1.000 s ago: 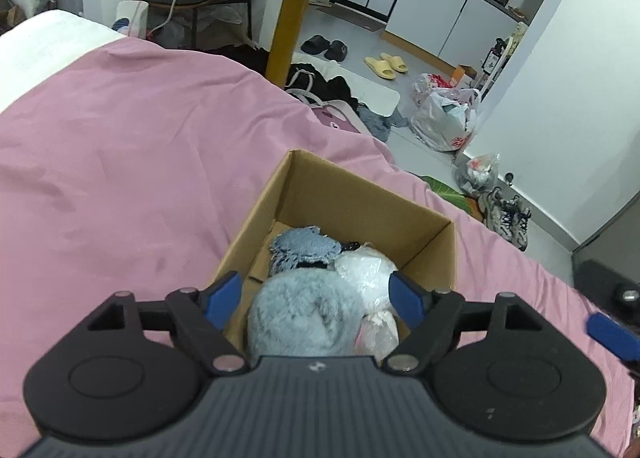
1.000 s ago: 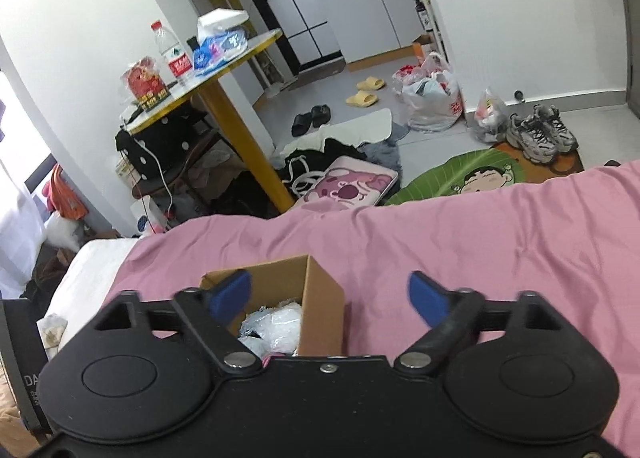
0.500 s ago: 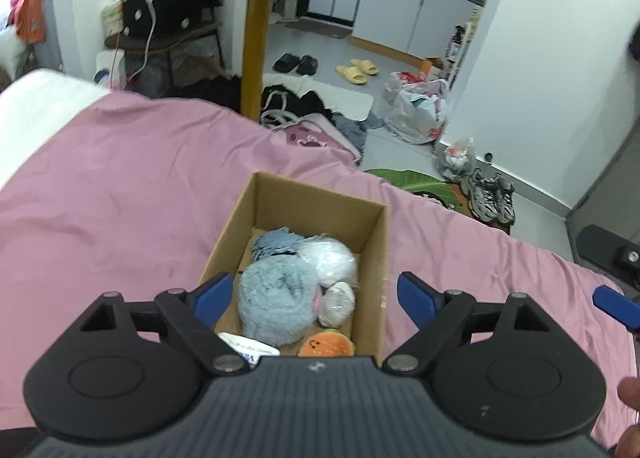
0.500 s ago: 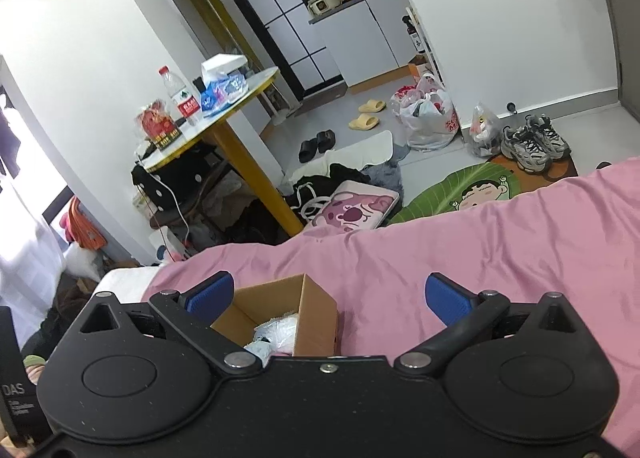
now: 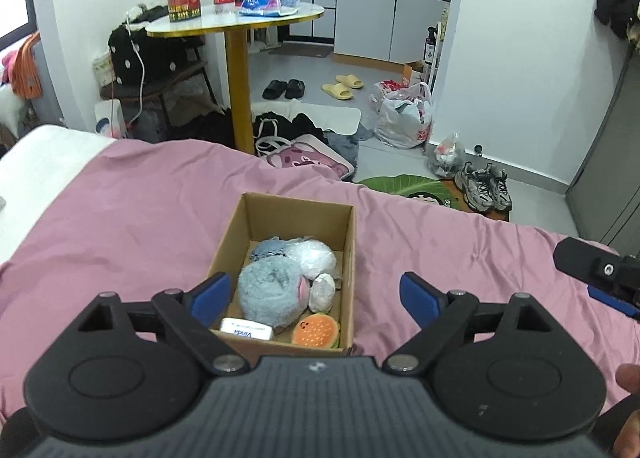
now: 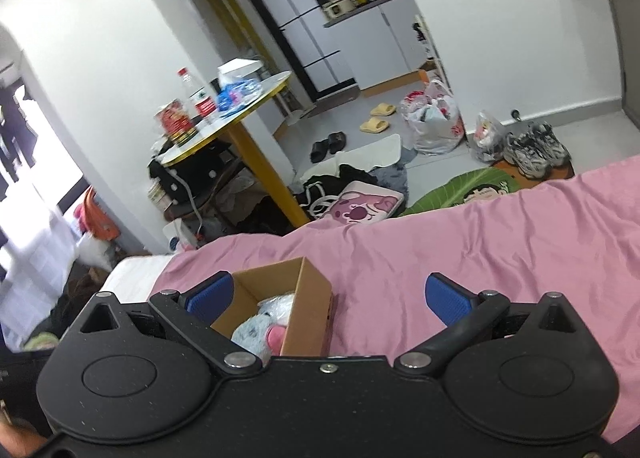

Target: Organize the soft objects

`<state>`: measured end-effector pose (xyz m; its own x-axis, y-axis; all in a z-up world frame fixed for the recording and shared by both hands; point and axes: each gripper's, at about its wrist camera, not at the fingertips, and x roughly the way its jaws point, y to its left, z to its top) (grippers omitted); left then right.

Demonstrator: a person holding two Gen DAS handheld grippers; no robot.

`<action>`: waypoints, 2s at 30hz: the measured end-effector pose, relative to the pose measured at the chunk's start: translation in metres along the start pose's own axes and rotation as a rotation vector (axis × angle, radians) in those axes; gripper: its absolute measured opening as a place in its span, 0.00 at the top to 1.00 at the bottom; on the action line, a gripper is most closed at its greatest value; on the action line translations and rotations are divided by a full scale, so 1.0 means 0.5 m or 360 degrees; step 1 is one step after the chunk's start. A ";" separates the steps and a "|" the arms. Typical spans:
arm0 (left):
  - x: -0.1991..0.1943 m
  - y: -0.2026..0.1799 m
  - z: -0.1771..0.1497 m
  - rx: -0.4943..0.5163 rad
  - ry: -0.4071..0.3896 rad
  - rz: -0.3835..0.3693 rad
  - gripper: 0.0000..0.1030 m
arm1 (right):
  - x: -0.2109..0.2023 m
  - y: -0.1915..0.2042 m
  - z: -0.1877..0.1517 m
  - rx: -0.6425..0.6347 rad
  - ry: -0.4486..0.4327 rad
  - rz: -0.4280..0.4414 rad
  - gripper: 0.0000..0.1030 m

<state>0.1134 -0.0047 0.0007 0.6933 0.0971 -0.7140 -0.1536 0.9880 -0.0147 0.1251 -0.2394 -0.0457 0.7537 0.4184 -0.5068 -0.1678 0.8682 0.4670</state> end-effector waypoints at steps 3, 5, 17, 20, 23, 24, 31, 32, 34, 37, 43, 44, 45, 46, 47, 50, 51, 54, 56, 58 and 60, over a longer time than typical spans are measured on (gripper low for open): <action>-0.017 0.004 -0.004 0.0003 -0.0022 0.0016 0.07 | -0.011 0.011 -0.004 -0.0087 0.0032 0.0009 0.00; -0.032 0.006 -0.011 0.0002 -0.0039 0.0029 0.03 | -0.017 0.020 -0.007 -0.0136 0.0044 0.0014 0.00; -0.102 0.019 -0.038 0.0010 -0.0090 0.0022 0.00 | -0.069 0.056 -0.021 -0.0288 0.0080 0.0051 0.00; -0.131 0.017 -0.047 0.0026 -0.0119 0.0002 0.00 | -0.087 0.057 -0.025 -0.0304 0.0090 0.0058 0.00; -0.152 0.022 -0.054 0.0011 -0.0115 0.0004 0.00 | -0.104 0.060 -0.027 -0.0330 0.0095 0.0043 0.00; -0.158 0.023 -0.057 0.0005 -0.0114 0.0003 0.00 | -0.108 0.060 -0.028 -0.0334 0.0097 0.0042 0.00; -0.191 0.022 -0.076 0.0038 -0.0104 -0.0021 0.00 | -0.141 0.054 -0.037 -0.0355 0.0140 0.0031 0.00; -0.195 0.019 -0.080 0.0058 -0.0110 -0.0019 0.00 | -0.145 0.053 -0.039 -0.0359 0.0145 0.0032 0.00; -0.201 0.017 -0.085 0.0066 -0.0116 -0.0020 0.00 | -0.155 0.052 -0.042 -0.0369 0.0148 0.0036 0.00; -0.208 0.020 -0.095 0.0039 -0.0111 -0.0033 0.00 | -0.159 0.052 -0.044 -0.0362 0.0148 0.0039 0.00; -0.226 0.028 -0.115 0.0031 -0.0133 -0.0047 0.00 | -0.179 0.057 -0.061 -0.0386 0.0169 0.0030 0.00; -0.226 0.029 -0.117 0.0027 -0.0133 -0.0047 0.00 | -0.182 0.059 -0.064 -0.0390 0.0173 0.0030 0.00; -0.226 0.031 -0.120 0.0021 -0.0131 -0.0042 0.00 | -0.184 0.057 -0.066 -0.0390 0.0175 0.0032 0.00; -0.226 0.033 -0.121 0.0015 -0.0127 -0.0035 0.00 | -0.186 0.058 -0.068 -0.0390 0.0180 0.0033 0.00; -0.225 0.035 -0.123 0.0011 -0.0122 -0.0032 0.00 | -0.187 0.059 -0.069 -0.0393 0.0183 0.0033 0.00; -0.226 0.038 -0.126 0.0016 -0.0117 -0.0030 0.00 | -0.190 0.067 -0.077 -0.0465 0.0196 0.0041 0.00; -0.227 0.038 -0.127 0.0019 -0.0119 -0.0027 0.00 | -0.191 0.070 -0.079 -0.0487 0.0200 0.0042 0.00; -0.228 0.040 -0.132 0.0020 -0.0116 -0.0019 0.00 | -0.192 0.078 -0.084 -0.0507 0.0217 0.0052 0.00; -0.228 0.042 -0.137 0.0015 -0.0112 -0.0018 0.00 | -0.192 0.078 -0.084 -0.0506 0.0224 0.0052 0.00; -0.230 0.043 -0.142 0.0021 -0.0114 -0.0022 0.00 | -0.192 0.078 -0.084 -0.0502 0.0225 0.0044 0.00; -0.230 0.041 -0.145 0.0034 -0.0112 -0.0027 0.00 | -0.190 0.075 -0.084 -0.0492 0.0230 0.0039 0.00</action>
<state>-0.0204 -0.0040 0.0318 0.7438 0.0878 -0.6626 -0.1269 0.9918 -0.0110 0.0203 -0.2355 -0.0106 0.6530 0.4546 -0.6057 -0.3861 0.8879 0.2502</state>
